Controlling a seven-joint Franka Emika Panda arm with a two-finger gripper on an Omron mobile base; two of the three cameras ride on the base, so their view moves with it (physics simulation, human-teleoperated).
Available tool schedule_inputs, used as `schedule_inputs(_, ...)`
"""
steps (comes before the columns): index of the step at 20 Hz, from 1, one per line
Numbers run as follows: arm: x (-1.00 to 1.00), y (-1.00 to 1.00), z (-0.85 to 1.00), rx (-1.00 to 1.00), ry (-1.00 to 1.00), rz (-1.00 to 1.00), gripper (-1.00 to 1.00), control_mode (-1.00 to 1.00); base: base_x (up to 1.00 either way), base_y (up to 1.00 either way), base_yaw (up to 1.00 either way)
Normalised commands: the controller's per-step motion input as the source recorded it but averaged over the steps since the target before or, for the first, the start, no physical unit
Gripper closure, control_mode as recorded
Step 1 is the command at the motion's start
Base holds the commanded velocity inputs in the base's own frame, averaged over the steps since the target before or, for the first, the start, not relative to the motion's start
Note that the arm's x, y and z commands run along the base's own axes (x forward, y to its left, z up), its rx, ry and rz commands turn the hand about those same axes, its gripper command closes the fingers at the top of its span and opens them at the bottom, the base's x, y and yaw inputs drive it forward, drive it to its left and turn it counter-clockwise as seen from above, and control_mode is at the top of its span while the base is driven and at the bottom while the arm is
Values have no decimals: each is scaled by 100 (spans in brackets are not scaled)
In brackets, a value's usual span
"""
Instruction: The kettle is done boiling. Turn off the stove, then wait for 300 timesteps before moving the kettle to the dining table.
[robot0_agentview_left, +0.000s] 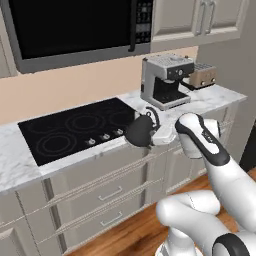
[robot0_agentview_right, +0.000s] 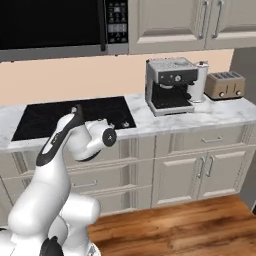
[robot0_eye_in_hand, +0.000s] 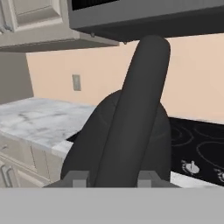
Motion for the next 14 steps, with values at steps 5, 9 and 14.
schedule_inputs(5,0,0,0,0,0,0,100,100,-30,-6,-43)
schedule_inputs(9,0,0,0,0,0,0,100,100,-26,-1,-50)
schedule_inputs(14,0,0,0,0,0,0,100,100,-11,0,-56)
